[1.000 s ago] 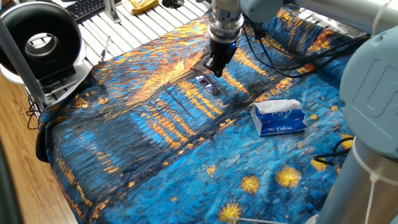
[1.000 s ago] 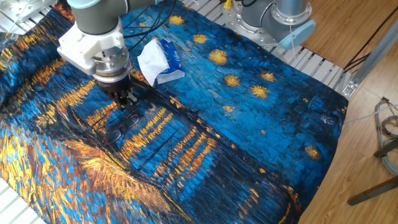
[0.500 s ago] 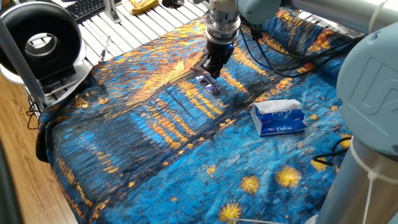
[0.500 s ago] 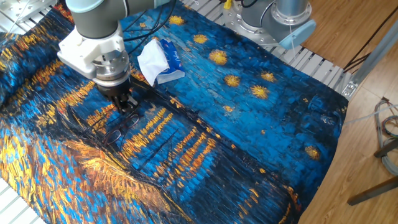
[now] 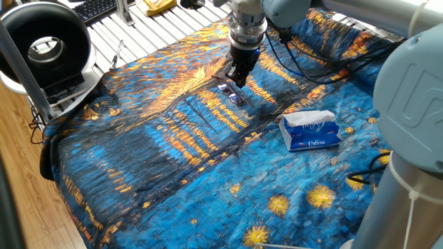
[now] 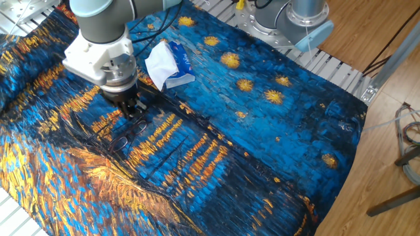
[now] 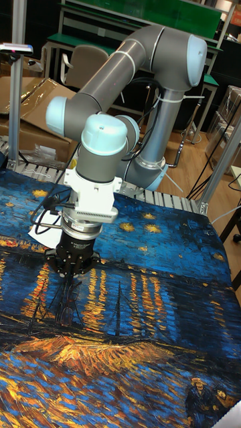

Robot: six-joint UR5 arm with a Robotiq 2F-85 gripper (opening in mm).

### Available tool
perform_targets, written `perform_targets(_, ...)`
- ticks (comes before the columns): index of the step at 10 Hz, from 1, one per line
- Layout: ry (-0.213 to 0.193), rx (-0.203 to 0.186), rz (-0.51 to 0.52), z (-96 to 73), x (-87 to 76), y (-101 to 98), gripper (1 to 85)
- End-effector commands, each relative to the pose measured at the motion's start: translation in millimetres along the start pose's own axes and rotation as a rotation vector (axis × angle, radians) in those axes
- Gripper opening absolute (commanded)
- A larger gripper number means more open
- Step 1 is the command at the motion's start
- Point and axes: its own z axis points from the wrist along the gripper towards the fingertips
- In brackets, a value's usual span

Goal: Unfold the leg of the glasses (with one hand)

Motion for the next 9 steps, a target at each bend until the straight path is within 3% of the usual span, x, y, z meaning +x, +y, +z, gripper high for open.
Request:
perform_targets(1,-0.01,-0.043,-0.033,1.7,-5.4,11.5,18.0)
perform_targets(6,-0.037,-0.017,-0.064,10.4,-17.0,-2.5,18.0)
perform_targets(9,-0.037,-0.018,-0.064,15.5,-23.9,-1.3,19.0)
